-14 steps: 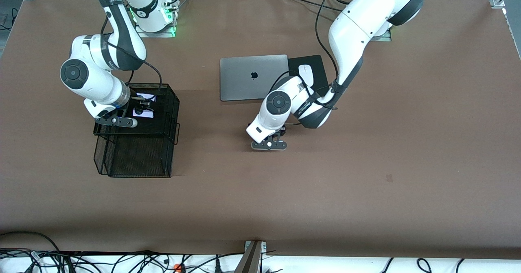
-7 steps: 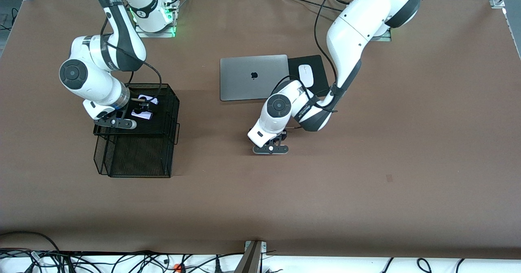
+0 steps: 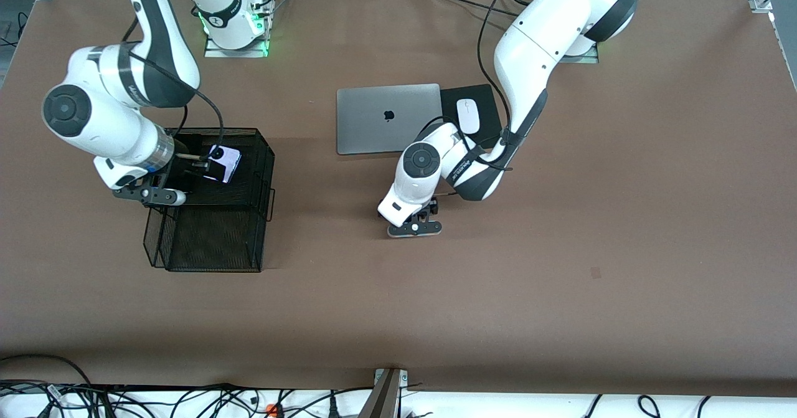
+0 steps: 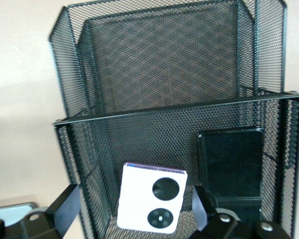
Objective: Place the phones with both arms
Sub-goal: 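Open the right gripper in the basket while the left gripper releases the flip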
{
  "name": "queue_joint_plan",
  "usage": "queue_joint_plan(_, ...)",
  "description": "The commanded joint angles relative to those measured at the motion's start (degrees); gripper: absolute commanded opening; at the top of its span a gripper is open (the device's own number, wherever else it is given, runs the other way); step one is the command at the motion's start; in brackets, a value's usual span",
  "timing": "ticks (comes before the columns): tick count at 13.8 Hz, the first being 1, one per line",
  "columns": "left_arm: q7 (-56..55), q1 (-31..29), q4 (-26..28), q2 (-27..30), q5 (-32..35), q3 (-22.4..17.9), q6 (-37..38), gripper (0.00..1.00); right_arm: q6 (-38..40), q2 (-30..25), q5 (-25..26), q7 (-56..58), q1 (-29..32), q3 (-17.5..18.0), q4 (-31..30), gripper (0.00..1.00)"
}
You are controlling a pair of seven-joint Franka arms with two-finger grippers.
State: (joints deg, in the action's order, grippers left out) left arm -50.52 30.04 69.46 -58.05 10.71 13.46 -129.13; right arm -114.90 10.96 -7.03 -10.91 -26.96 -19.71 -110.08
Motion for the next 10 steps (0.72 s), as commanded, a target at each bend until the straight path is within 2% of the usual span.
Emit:
queue_joint_plan(1, -0.3, -1.0, -0.7, 3.5, -0.2, -0.6, 7.8, 1.00, 2.2, 0.9, -1.2, 0.0, 0.5, 0.2, 2.4, 1.00)
queue_joint_plan(3, -0.3, -3.0, 0.6, 7.0, 0.0, -0.9, 12.3, 1.00, 2.3, 0.7, -1.1, 0.0, 0.3, 0.2, 2.1, 1.00)
queue_joint_plan(5, 1.9, -6.6, 0.7, 10.7, 0.7, -1.1, 21.9, 1.00, 2.3, 0.4, -1.1, -0.9, 0.2, 0.4, 2.2, 1.00)
queue_joint_plan(7, 9.1, -10.6, 0.8, 14.9, 1.8, -1.1, 31.4, 1.00, 3.0, 0.4, -1.0, -1.2, 0.1, 0.4, 2.2, 1.00)
queue_joint_plan(10, 15.8, -16.3, 4.0, 22.3, 1.8, -1.1, 36.9, 1.00, 3.2, 0.4, -1.0, -1.2, 0.1, 0.4, 2.3, 1.00)
